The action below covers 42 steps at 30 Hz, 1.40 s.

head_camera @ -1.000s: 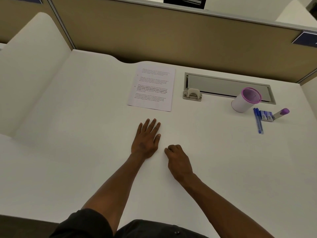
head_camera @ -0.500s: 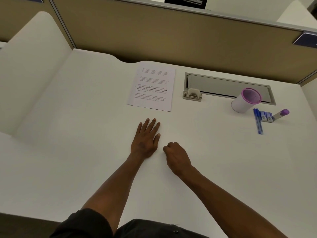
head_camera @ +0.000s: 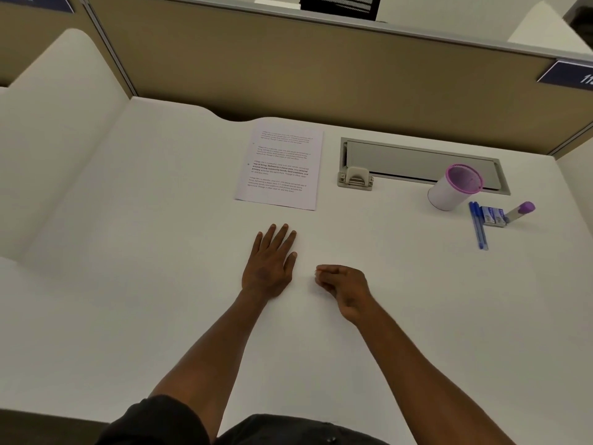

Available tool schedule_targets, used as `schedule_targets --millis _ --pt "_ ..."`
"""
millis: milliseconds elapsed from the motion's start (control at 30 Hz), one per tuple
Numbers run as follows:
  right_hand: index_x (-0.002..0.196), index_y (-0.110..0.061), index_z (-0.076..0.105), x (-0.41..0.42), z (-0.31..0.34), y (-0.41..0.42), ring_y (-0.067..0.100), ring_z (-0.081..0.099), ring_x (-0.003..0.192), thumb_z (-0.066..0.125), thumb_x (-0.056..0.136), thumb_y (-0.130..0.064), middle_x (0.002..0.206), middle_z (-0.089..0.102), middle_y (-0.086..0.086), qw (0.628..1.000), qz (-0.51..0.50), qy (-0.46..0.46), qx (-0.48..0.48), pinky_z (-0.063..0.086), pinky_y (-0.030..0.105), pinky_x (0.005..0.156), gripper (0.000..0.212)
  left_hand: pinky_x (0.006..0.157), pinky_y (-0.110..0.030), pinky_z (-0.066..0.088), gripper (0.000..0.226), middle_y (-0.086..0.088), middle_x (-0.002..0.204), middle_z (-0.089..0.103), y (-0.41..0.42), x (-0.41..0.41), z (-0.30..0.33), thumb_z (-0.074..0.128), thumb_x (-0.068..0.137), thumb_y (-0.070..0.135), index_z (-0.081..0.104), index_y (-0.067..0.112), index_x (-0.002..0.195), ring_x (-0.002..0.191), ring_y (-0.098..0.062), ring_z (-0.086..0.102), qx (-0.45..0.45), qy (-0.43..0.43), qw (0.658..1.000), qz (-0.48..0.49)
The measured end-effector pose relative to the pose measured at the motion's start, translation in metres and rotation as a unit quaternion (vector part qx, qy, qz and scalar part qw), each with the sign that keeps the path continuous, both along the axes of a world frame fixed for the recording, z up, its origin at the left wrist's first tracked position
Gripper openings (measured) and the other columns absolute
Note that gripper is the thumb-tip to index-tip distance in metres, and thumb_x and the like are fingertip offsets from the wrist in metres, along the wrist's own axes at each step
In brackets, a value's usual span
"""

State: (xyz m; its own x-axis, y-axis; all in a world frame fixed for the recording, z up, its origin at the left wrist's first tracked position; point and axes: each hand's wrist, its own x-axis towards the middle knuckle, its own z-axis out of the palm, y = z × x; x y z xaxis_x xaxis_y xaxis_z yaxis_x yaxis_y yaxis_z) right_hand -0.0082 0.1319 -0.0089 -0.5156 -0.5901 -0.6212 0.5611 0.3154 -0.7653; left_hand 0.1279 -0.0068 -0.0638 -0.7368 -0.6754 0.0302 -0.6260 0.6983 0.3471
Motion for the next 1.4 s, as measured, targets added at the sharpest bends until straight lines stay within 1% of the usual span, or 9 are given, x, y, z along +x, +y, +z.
schedule_targets --millis 200,467,633,800,867,933,1000,1167,1400 --pt "0.088 0.003 0.071 -0.029 0.012 0.018 0.020 0.072 0.080 0.065 0.079 0.011 0.085 0.072 0.014 0.967 -0.129 -0.195 -0.105 0.059 0.023 0.070 0.013 0.126 -0.042 0.009 0.055 0.008 0.166 0.017 0.000 -0.001 0.001 0.029 0.104 0.042 0.026 0.029 0.157 0.155 -0.016 0.007 0.002 -0.002 1.000 0.001" --pt "0.102 0.002 0.063 -0.116 0.059 0.026 0.021 0.062 0.092 0.055 0.090 0.005 0.093 0.066 0.013 0.922 -0.228 -0.223 -0.219 0.059 0.021 0.068 0.015 0.125 -0.043 0.012 0.055 0.008 0.165 0.021 -0.004 0.000 -0.010 0.030 0.102 0.043 0.028 0.030 0.156 0.154 -0.016 0.011 -0.023 0.003 1.000 -0.003" --pt "0.106 0.001 0.060 -0.220 0.106 0.022 0.016 0.065 0.085 0.057 0.089 0.008 0.096 0.063 0.011 0.942 -0.242 -0.024 -0.230 0.058 0.022 0.080 0.018 0.125 -0.043 0.012 0.057 0.009 0.165 0.021 -0.005 -0.001 -0.013 0.027 0.101 0.045 0.027 0.031 0.156 0.154 -0.015 0.012 -0.021 0.009 1.000 -0.001" --pt "0.102 0.008 0.066 -0.293 0.130 0.011 0.018 0.065 0.078 0.067 0.082 0.009 0.086 0.066 0.009 0.946 -0.229 0.223 -0.064 0.058 0.021 0.073 0.021 0.125 -0.042 0.013 0.058 0.010 0.164 0.022 -0.006 -0.002 -0.014 0.026 0.100 0.046 0.027 0.031 0.156 0.154 -0.014 0.011 -0.022 0.013 1.000 0.003" --pt "0.103 0.003 0.071 -0.313 0.127 0.008 0.022 0.068 0.083 0.073 0.079 0.002 0.089 0.071 0.010 0.919 -0.181 0.346 0.055 0.059 0.028 0.079 0.024 0.125 -0.043 0.014 0.058 0.009 0.164 0.024 -0.006 -0.002 -0.014 0.026 0.100 0.047 0.029 0.030 0.156 0.154 -0.015 0.013 -0.019 0.012 1.000 0.003" --pt "0.099 -0.007 0.075 -0.327 0.123 0.006 0.024 0.069 0.094 0.075 0.079 -0.008 0.097 0.074 0.010 0.859 -0.105 0.475 0.162 0.056 0.036 0.089 0.019 0.125 -0.042 0.013 0.059 0.009 0.164 0.024 -0.006 -0.002 -0.013 0.026 0.100 0.047 0.029 0.030 0.156 0.154 -0.015 0.014 -0.017 0.011 1.000 0.003" --pt "0.097 -0.010 0.076 -0.335 0.119 0.003 0.021 0.069 0.094 0.074 0.081 -0.012 0.097 0.075 0.008 0.810 -0.042 0.549 0.200 0.054 0.034 0.091 0.016 0.125 -0.042 0.013 0.058 0.009 0.164 0.024 -0.005 -0.001 -0.012 0.026 0.100 0.046 0.028 0.030 0.156 0.154 -0.015 0.014 -0.019 0.007 1.000 0.004" --pt "0.094 -0.008 0.077 -0.341 0.110 -0.007 0.022 0.069 0.091 0.068 0.085 -0.013 0.092 0.075 0.009 0.737 0.052 0.630 0.238 0.052 0.032 0.090 0.013 0.125 -0.043 0.014 0.058 0.008 0.164 0.024 -0.004 -0.002 -0.009 0.027 0.100 0.045 0.029 0.029 0.156 0.154 -0.015 0.014 -0.023 0.006 1.000 0.005" --pt "0.101 -0.006 0.075 -0.346 0.110 -0.013 0.025 0.067 0.098 0.063 0.090 -0.009 0.103 0.073 0.012 0.728 0.101 0.633 0.242 0.050 0.030 0.089 0.017 0.125 -0.042 0.014 0.058 0.009 0.164 0.024 -0.004 -0.001 -0.009 0.027 0.100 0.046 0.029 0.029 0.156 0.154 -0.015 0.014 -0.020 0.015 1.000 0.005"
